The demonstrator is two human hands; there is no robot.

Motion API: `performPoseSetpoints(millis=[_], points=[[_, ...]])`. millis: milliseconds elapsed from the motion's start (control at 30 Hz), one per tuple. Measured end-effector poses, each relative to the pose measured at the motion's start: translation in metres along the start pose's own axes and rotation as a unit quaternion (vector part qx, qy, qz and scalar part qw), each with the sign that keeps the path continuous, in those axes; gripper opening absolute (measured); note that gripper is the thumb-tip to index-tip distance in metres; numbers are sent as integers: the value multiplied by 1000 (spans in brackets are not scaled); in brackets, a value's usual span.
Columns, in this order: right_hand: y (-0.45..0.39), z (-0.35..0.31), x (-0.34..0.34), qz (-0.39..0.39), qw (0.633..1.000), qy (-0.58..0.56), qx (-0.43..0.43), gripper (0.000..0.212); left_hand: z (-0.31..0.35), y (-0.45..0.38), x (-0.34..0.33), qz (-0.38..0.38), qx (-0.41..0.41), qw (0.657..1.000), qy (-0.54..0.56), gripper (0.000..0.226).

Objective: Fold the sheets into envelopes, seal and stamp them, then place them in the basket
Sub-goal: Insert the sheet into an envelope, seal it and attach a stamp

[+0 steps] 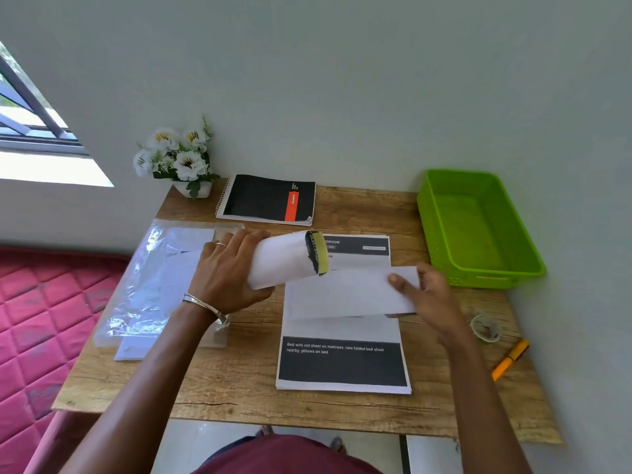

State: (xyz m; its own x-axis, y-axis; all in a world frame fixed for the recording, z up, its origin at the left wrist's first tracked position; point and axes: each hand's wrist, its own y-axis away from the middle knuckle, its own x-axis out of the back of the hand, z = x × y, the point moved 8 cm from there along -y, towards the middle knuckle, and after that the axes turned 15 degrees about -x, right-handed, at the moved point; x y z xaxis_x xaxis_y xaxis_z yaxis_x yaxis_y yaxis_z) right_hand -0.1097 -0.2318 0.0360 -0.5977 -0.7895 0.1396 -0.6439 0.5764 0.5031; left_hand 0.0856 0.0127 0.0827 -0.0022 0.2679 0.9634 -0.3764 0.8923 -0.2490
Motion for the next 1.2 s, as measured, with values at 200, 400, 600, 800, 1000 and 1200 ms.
performPoseSetpoints(millis=[200,400,600,800,1000,1200], points=[[29,-26,60,123,974,-130,135,8,2,-3,-3,-12,18,1000,-9,97],[45,-28,75,155,937,-249,190,11,9,-5,-6,-9,13,1000,1,99],[49,-34,59,114,935,-270,199,19,12,-7,-9,-14,13,1000,5,99],[46,-29,47,97,959,-197,177,18,14,-8,-7,-16,14,1000,18,100],[44,-33,45,75,974,-137,166,16,18,-7,-9,-35,1,999,-17,99],[40,-40,34,68,980,-97,162,20,31,-6,-12,-28,-23,999,-34,102]])
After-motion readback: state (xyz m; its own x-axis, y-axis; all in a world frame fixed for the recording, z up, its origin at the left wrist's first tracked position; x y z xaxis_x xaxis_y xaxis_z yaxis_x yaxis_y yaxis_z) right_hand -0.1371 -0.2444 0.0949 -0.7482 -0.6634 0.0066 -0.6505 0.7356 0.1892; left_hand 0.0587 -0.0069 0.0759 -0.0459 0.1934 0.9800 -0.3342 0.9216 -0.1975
